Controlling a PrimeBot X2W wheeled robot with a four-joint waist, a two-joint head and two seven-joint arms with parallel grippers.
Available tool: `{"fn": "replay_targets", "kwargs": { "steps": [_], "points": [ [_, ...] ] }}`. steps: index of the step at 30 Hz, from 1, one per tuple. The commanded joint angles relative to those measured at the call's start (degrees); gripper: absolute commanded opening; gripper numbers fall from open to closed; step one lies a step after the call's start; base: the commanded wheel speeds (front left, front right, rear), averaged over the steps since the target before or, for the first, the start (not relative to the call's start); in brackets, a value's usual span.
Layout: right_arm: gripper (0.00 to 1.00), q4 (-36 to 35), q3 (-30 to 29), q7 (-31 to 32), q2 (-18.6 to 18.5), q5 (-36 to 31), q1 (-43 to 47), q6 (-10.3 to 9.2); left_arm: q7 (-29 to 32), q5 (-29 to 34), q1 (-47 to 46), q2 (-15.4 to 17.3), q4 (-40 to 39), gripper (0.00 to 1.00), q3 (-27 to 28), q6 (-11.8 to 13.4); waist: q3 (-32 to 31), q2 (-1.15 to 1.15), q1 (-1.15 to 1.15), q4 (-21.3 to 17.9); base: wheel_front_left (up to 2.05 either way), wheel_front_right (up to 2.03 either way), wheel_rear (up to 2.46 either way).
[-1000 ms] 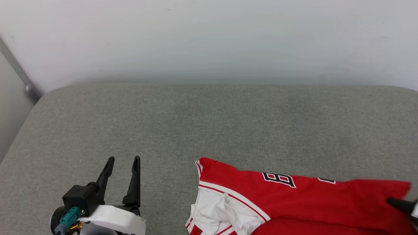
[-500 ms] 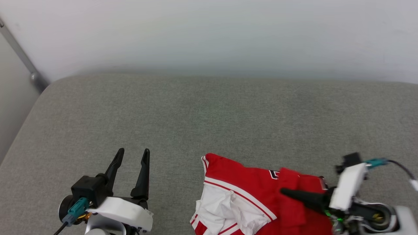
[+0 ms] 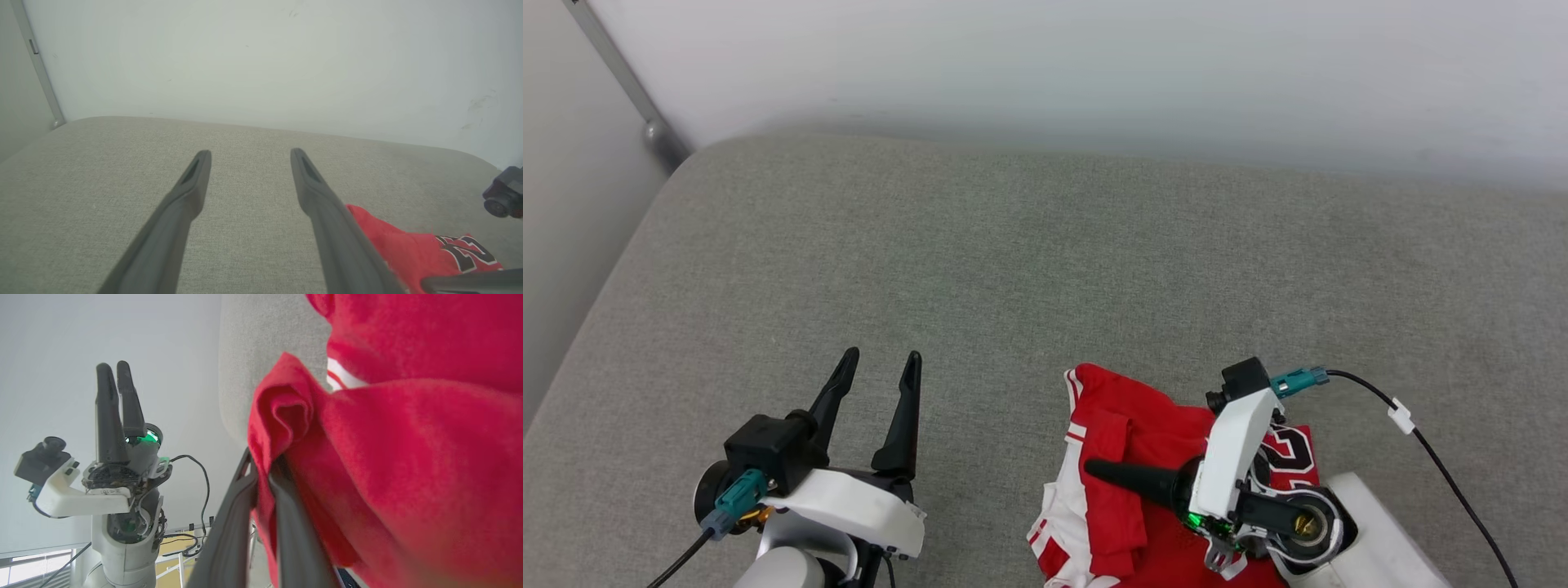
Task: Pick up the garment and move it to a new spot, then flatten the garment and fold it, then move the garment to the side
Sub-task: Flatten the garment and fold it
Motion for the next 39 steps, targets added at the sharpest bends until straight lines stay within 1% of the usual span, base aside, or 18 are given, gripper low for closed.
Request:
{"fn": "replay_targets", "kwargs": {
  "steps": [1,2,5,8,9,13,14,15,18,22,25,28,30,34,39],
  "points": [
    [0.49,1.5,1.1,-2.2,0.0,-1.6,-1.4,0.00,-0.3,0.2,-0.6,-0.2,0.3,1.00,0.1,-0.3,0.4,0.00,-0.01,0.2,0.00,0.00,0.00],
    [1.00,2.2,1.8,-3.4,0.0,-1.9,-1.9,0.00,-0.4,0.2,-0.6,-0.3,0.5,1.00,0.2,-0.3,0.5,0.00,-0.01,0.2,0.00,0.00,0.00],
    [1.00,2.8,3.5,-4.6,0.1,-2.1,-2.7,0.01,-0.5,0.1,-0.4,-0.4,0.9,1.00,0.4,-0.4,0.6,0.00,-0.01,-0.1,0.00,0.00,0.00],
    [1.00,2.7,6.1,-7.0,-1.8,-5.5,-4.6,0.00,-0.6,0.3,-0.2,-0.8,1.5,1.00,0.5,-0.5,0.3,0.00,-0.01,-0.7,0.00,0.00,0.00],
    [1.00,2.7,6.1,-7.0,-1.8,-5.5,-4.6,0.00,-0.6,0.3,-0.2,-0.8,1.5,1.00,0.5,-0.5,0.3,0.00,-0.01,-0.7,0.00,0.00,0.00],
    [1.00,-0.8,8.6,-15.3,-7.1,-14.5,-5.7,0.00,-0.7,0.5,-0.2,-1.0,2.0,1.00,0.7,-0.5,-0.7,0.00,-0.01,-1.9,0.00,0.00,0.00],
    [1.00,-0.4,8.4,-20.1,-10.3,-20.8,-5.1,-0.01,-0.7,0.6,0.3,-1.0,2.2,1.00,0.8,-0.2,-1.3,0.00,-0.01,-2.5,0.00,0.00,0.00],
    [1.00,-0.2,7.8,-22.4,-11.4,-23.9,-4.6,0.00,-0.7,0.5,0.5,-1.0,2.3,1.00,1.0,-0.1,-1.5,0.00,-0.01,-2.8,0.00,0.00,0.00],
    [1.00,0.5,4.6,-28.1,-13.9,-32.4,-2.6,0.00,-0.8,0.3,1.5,-0.6,2.5,1.00,1.7,0.2,-2.3,0.00,-0.01,-4.0,0.00,0.00,0.00],
    [1.00,-1.0,-2.3,-33.8,-16.1,-42.1,1.3,0.00,-0.8,0.2,3.1,-0.3,2.6,1.00,2.9,1.2,-3.4,0.00,-0.01,-5.3,0.00,0.00,0.00],
    [1.00,-4.5,-8.7,-38.7,-16.0,-48.7,5.1,0.00,-0.9,0.4,4.4,0.0,2.7,1.00,3.7,2.0,-4.2,0.00,-0.01,-6.2,0.00,0.00,0.00],
    [1.00,-9.5,-14.4,-42.5,-14.1,-53.7,10.0,-0.01,-0.9,0.6,5.6,0.2,2.7,1.00,4.2,2.7,-5.0,0.00,-0.01,-6.8,0.00,0.00,0.00],
    [1.00,-13.6,-17.1,-44.5,-12.6,-56.5,12.7,-0.01,-0.9,0.6,6.3,0.3,2.6,1.00,4.6,3.1,-5.3,0.00,-0.01,-7.1,0.00,0.00,0.00],
    [1.00,-21.6,-20.1,-46.8,-9.2,-60.3,18.4,-0.01,-0.9,0.8,7.4,0.5,2.7,1.00,5.1,3.5,-5.9,0.00,-0.01,-7.5,0.00,0.00,0.00],
    [1.00,-28.6,-21.5,-45.6,-6.0,-62.5,24.0,-0.01,-0.9,1.2,8.0,0.6,2.9,1.00,5.2,3.4,-6.2,0.00,-0.01,-7.6,0.00,0.00,0.00]
  ]
}}
